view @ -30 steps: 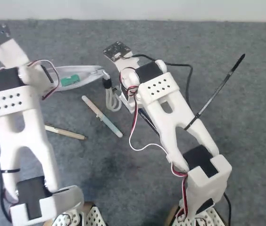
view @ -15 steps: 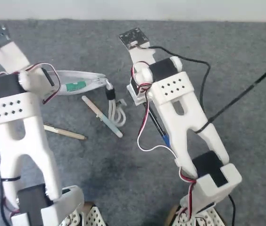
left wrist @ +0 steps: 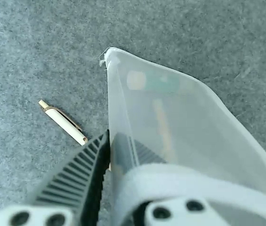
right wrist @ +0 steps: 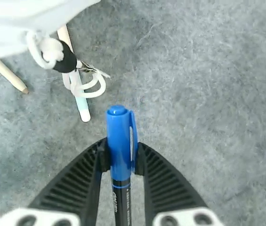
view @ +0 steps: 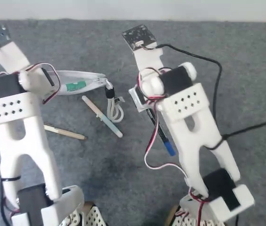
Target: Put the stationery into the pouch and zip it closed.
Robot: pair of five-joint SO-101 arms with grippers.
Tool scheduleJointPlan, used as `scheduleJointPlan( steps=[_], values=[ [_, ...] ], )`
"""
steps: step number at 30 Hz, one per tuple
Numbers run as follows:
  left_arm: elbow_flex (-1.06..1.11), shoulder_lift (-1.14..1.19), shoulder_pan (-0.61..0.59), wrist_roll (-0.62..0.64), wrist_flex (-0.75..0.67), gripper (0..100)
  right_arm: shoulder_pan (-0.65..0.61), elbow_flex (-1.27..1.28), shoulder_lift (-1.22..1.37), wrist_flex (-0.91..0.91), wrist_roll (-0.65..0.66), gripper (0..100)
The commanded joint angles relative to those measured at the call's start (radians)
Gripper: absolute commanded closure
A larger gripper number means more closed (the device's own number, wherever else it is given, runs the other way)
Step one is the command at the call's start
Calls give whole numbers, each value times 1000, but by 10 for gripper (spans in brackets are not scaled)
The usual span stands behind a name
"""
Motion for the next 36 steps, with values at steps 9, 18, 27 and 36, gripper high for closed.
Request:
scheduleJointPlan(
  steps=[9,18,27,36],
  values=[
    [-16,-61,2,2,-25,989,-12,26,-166,8,-69,991],
    [-15,-61,2,2,-20,989,-101,244,-367,-124,-72,991],
    [-1,-61,2,2,-25,989,-107,249,-397,-159,-74,991],
    [-1,-61,2,2,-25,989,-185,249,-493,-160,-74,991]
  ],
)
